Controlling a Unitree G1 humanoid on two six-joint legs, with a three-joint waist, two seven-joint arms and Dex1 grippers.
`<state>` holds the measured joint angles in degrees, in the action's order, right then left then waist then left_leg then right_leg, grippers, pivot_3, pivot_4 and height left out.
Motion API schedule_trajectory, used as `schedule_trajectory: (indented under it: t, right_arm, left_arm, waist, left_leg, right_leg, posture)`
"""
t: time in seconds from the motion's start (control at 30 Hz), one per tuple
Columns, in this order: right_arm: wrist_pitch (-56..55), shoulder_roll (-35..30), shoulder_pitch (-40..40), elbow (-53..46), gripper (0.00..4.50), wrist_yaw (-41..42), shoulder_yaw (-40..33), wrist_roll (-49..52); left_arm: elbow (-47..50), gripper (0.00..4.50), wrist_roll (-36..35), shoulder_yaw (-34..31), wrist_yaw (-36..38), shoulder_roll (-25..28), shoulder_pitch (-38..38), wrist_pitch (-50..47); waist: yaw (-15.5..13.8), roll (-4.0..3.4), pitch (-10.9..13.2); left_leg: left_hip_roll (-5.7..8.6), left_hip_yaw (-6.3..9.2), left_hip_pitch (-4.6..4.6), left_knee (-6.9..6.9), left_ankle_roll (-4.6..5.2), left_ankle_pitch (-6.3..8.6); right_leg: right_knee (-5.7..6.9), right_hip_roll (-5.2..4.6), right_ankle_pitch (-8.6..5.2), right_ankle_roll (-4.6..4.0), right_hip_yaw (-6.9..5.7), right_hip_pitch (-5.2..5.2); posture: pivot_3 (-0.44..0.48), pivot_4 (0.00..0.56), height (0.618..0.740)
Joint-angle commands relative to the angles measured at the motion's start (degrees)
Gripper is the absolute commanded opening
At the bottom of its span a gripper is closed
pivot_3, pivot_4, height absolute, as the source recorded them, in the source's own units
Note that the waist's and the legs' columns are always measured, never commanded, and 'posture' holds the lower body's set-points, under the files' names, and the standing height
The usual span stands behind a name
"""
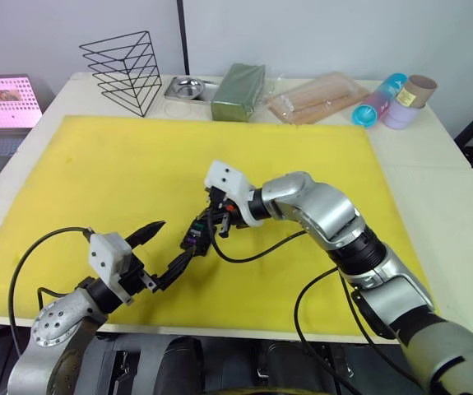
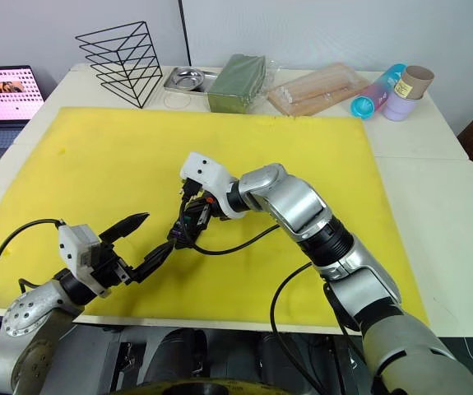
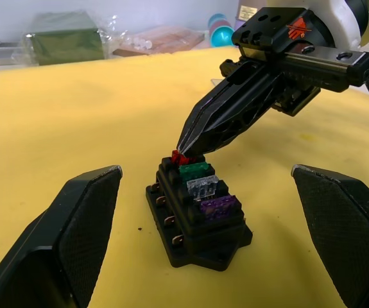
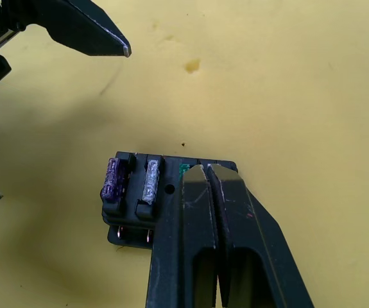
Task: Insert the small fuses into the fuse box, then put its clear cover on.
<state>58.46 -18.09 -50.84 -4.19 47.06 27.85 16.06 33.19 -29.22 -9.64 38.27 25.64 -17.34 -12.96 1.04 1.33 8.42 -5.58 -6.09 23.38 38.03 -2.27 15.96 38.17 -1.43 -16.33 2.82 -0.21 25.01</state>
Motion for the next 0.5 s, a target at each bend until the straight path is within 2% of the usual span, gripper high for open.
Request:
schedule_trajectory:
  t: [0.03, 0.5]
  right_arm:
    - [1.3, 1.1, 0.5, 1.6, 0.03, -0.1, 0.3, 0.3]
    - [10.4, 5.8, -0.9, 6.3, 0.03, -3.1, -6.2, 4.2]
  left_arm:
    - [0.6, 4.5, 0.0, 0.3, -0.4, -0.3, 0.0, 0.9]
    - [1.0, 4.5, 0.2, 0.5, -1.0, -0.4, 0.0, 1.0]
  waist:
    - [0.0, 0.0, 0.0]
    - [0.0, 0.0, 0.0]
  left_leg:
    - [0.0, 0.0, 0.0, 0.0, 0.0, 0.0]
    - [0.0, 0.0, -0.06, 0.0, 0.0, 0.0]
  right_leg:
    - [0.0, 0.0, 0.0, 0.0, 0.0, 0.0]
    - [0.0, 0.0, 0.0, 0.0, -0.01, -0.08]
  posture:
    - [0.0, 0.15, 0.74]
    - [0.0, 0.15, 0.74]
